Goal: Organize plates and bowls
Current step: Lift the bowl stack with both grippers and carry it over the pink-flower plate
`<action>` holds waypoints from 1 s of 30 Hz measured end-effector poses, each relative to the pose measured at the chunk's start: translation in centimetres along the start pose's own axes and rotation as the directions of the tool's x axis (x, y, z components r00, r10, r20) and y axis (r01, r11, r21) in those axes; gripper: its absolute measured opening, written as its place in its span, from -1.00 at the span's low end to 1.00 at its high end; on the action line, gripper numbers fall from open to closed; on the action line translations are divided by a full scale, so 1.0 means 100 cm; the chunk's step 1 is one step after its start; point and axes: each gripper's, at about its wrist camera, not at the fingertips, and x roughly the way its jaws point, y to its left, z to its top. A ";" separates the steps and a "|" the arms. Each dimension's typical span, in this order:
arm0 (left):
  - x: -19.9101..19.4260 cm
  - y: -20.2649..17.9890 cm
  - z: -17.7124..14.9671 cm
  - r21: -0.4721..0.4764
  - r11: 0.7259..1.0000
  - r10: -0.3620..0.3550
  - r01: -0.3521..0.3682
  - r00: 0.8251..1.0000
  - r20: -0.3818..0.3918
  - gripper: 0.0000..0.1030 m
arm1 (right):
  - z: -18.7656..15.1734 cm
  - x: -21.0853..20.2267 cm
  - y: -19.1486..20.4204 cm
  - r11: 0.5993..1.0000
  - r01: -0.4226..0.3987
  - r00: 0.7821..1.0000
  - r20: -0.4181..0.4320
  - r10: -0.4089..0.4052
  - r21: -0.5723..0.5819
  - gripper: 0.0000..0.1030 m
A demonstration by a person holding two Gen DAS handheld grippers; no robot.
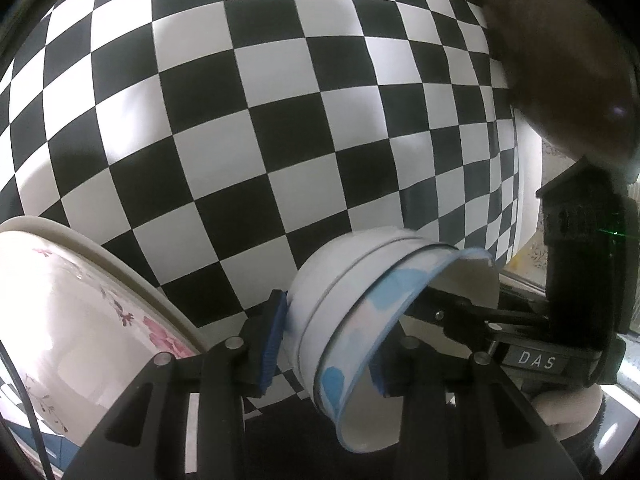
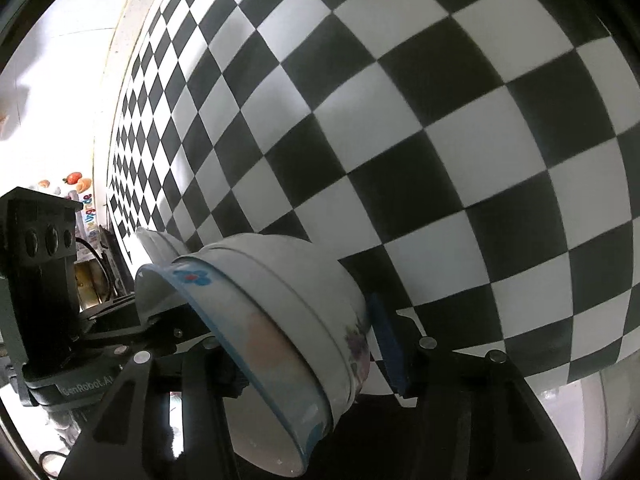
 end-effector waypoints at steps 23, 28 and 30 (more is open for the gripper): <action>-0.001 -0.010 -0.014 0.016 0.999 0.030 -0.030 0.999 0.041 -0.37 | -0.018 -0.014 0.000 0.999 0.010 1.000 0.029 -0.009 -0.052 -0.02; -0.008 -0.008 -0.012 0.002 1.000 0.025 -0.026 0.997 0.073 -0.37 | -0.014 -0.021 0.005 0.997 0.016 0.999 0.041 -0.013 -0.074 -0.05; -0.010 -0.009 -0.013 0.005 0.999 0.031 -0.032 0.995 0.093 -0.36 | -0.015 -0.023 0.008 0.996 0.015 0.999 0.047 -0.011 -0.083 -0.06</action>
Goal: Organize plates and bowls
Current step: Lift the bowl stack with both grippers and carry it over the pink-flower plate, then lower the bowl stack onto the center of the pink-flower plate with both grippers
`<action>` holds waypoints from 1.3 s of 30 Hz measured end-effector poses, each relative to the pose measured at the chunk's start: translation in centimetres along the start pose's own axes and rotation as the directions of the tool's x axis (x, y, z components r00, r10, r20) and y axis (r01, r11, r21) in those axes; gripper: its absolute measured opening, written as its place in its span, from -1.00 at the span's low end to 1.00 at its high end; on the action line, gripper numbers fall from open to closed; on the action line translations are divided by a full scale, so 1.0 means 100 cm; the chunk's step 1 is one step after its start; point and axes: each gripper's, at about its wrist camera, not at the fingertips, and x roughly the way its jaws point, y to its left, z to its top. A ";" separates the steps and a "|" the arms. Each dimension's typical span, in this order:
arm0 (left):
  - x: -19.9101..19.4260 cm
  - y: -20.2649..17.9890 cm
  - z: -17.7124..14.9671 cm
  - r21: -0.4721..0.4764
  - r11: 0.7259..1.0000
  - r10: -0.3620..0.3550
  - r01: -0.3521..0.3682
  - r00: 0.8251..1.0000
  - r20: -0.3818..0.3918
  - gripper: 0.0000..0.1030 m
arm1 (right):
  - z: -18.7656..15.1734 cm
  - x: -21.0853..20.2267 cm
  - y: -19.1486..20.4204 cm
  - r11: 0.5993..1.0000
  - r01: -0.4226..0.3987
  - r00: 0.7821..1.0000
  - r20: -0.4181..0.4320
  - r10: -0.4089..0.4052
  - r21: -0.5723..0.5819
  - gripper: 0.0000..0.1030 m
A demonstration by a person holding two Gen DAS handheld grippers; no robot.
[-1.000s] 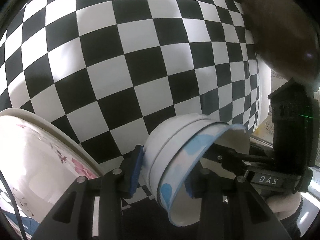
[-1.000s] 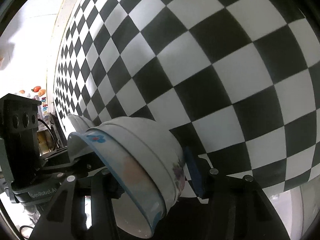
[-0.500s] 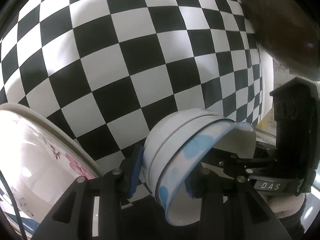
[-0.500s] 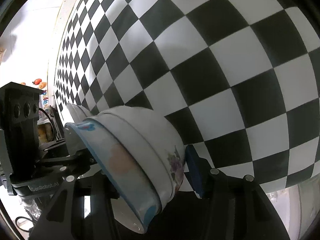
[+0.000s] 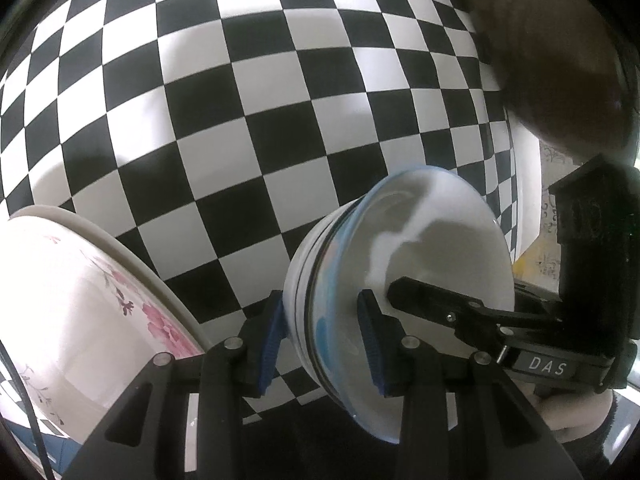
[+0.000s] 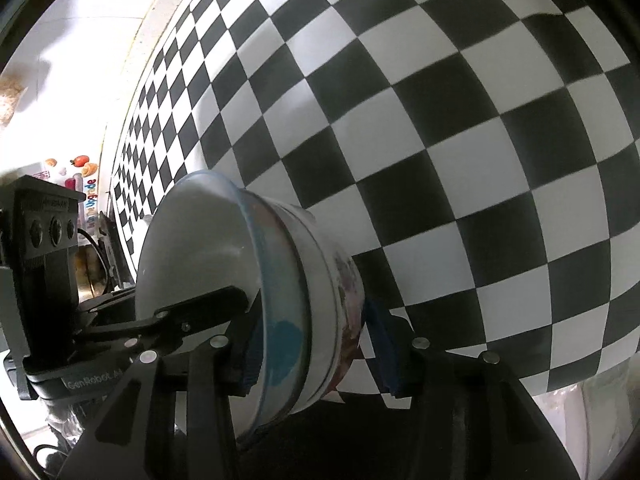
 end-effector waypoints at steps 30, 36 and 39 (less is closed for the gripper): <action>-0.094 0.047 -0.041 -0.083 0.997 0.008 0.005 0.987 0.161 -0.37 | 0.001 -0.015 0.148 0.988 -0.035 0.999 0.024 0.039 -0.148 -0.08; -0.112 0.093 -0.064 -0.159 0.987 0.013 0.019 0.981 0.195 -0.37 | -0.002 0.018 0.201 0.976 -0.025 1.000 0.000 0.026 -0.214 -0.08; -0.113 0.117 -0.075 -0.203 0.979 0.021 0.022 0.978 0.208 -0.37 | -0.005 0.040 0.221 0.971 -0.020 1.000 -0.018 0.016 -0.240 -0.08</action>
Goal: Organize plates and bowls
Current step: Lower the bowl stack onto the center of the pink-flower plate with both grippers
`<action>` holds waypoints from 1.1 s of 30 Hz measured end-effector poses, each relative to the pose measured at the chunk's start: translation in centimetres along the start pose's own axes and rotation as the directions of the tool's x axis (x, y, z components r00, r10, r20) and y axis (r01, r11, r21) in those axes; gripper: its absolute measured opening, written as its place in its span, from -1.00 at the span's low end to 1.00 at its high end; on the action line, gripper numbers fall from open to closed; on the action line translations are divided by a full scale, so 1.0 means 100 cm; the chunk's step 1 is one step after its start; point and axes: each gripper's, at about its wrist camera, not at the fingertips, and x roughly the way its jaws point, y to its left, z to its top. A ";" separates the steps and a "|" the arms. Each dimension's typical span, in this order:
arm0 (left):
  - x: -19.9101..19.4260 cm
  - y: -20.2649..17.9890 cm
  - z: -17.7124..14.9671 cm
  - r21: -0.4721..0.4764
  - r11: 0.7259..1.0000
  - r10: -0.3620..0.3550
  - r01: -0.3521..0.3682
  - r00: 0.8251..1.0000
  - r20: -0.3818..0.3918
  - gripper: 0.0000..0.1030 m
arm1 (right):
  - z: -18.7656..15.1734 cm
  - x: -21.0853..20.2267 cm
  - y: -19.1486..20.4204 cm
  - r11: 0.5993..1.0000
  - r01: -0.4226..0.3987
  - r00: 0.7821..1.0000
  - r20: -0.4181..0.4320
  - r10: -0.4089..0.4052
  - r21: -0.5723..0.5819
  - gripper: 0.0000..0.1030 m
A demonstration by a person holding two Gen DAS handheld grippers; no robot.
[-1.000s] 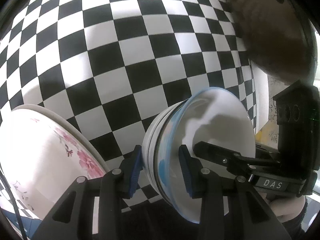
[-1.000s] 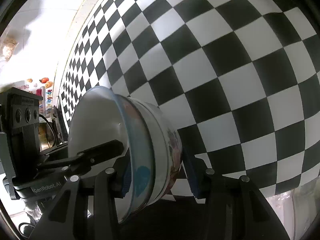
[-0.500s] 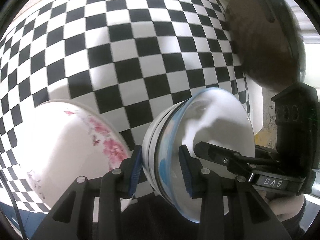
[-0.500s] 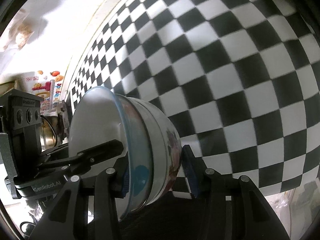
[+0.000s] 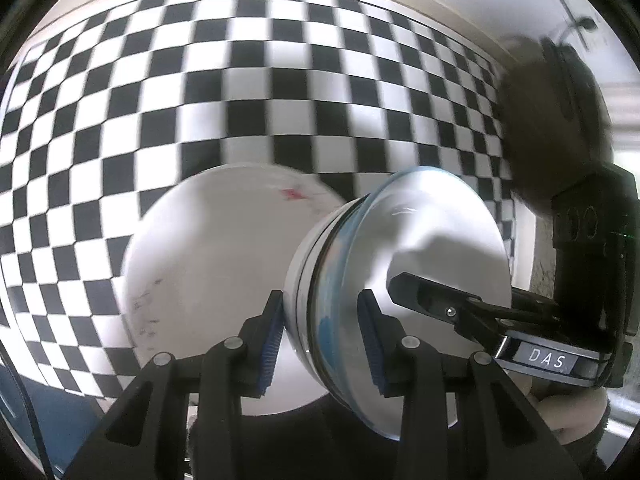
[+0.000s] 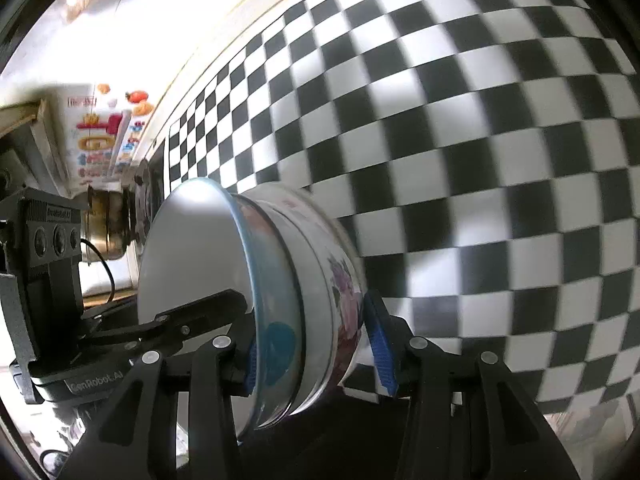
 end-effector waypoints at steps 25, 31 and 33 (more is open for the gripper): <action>0.018 0.069 -0.022 -0.115 0.993 -0.013 0.017 0.999 0.041 -0.32 | -0.009 0.078 0.034 0.988 0.104 0.993 -0.047 -0.110 -0.111 -0.11; 0.019 0.068 -0.023 -0.112 0.994 -0.003 0.008 0.999 0.041 -0.34 | -0.012 0.073 0.035 0.985 0.124 0.991 -0.038 -0.129 -0.123 -0.16; 0.017 0.065 -0.025 -0.099 0.995 0.019 -0.014 0.999 0.050 -0.35 | -0.014 0.071 0.037 0.983 0.132 0.990 -0.033 -0.137 -0.131 -0.16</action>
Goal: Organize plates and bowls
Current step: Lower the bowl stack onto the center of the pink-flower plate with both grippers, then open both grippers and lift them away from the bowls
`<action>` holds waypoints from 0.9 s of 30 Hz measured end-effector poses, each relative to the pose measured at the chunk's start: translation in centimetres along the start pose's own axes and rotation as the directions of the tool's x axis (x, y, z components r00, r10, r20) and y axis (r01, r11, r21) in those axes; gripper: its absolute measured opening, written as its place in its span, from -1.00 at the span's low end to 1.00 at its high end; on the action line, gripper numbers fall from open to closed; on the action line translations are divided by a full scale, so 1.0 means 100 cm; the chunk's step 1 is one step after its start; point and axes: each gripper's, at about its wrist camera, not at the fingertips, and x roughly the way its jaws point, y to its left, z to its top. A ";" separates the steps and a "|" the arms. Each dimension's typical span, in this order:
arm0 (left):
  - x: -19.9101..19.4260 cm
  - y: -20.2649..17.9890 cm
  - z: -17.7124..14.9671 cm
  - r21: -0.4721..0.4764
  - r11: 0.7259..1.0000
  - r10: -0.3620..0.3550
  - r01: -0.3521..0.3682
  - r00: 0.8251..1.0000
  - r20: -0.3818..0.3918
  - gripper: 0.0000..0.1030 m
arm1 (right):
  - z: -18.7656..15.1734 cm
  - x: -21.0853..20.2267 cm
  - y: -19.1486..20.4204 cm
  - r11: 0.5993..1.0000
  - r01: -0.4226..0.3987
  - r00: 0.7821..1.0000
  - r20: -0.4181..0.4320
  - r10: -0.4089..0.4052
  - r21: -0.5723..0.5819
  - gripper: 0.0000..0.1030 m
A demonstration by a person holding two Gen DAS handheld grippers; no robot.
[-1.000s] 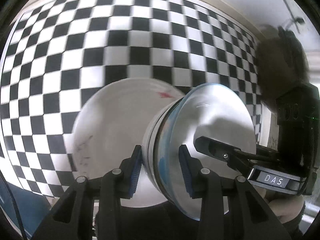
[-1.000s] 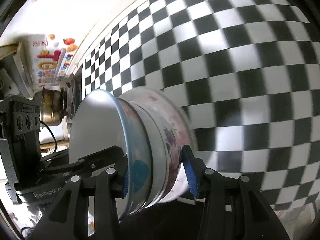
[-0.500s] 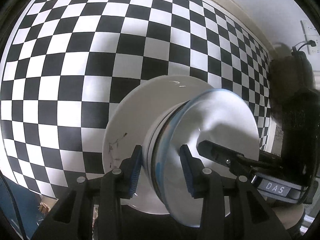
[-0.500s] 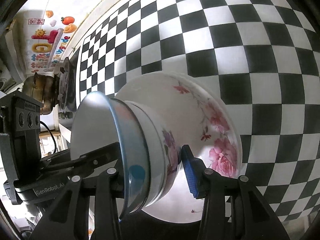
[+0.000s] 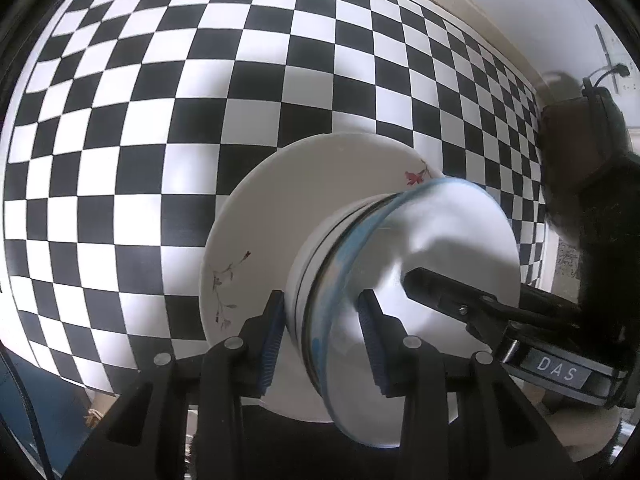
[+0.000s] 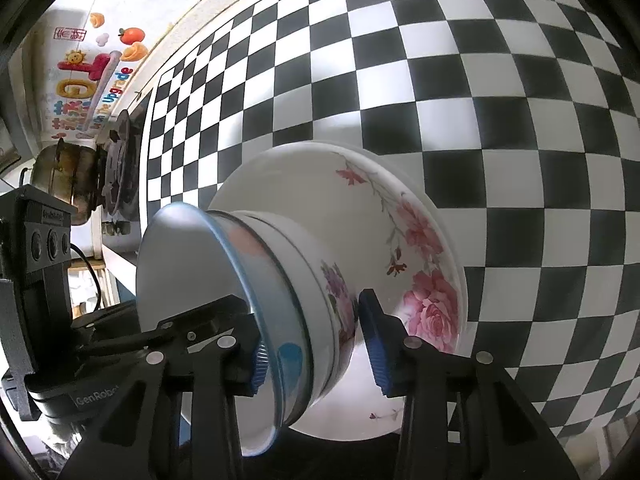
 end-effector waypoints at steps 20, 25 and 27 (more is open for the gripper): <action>-0.082 -0.016 -0.033 0.052 0.970 0.214 -0.237 0.937 0.277 -0.22 | -0.042 -0.081 0.056 0.964 0.228 0.961 0.189 -0.201 -0.135 0.30; -0.108 -0.018 -0.048 0.051 0.964 0.222 -0.262 0.894 0.389 0.59 | -0.062 -0.108 0.076 0.948 0.293 0.931 0.264 -0.252 -0.126 0.67; -0.118 -0.019 -0.053 0.041 0.962 0.228 -0.270 0.877 0.422 0.73 | -0.072 -0.122 0.083 0.939 0.323 0.909 0.314 -0.274 -0.117 0.74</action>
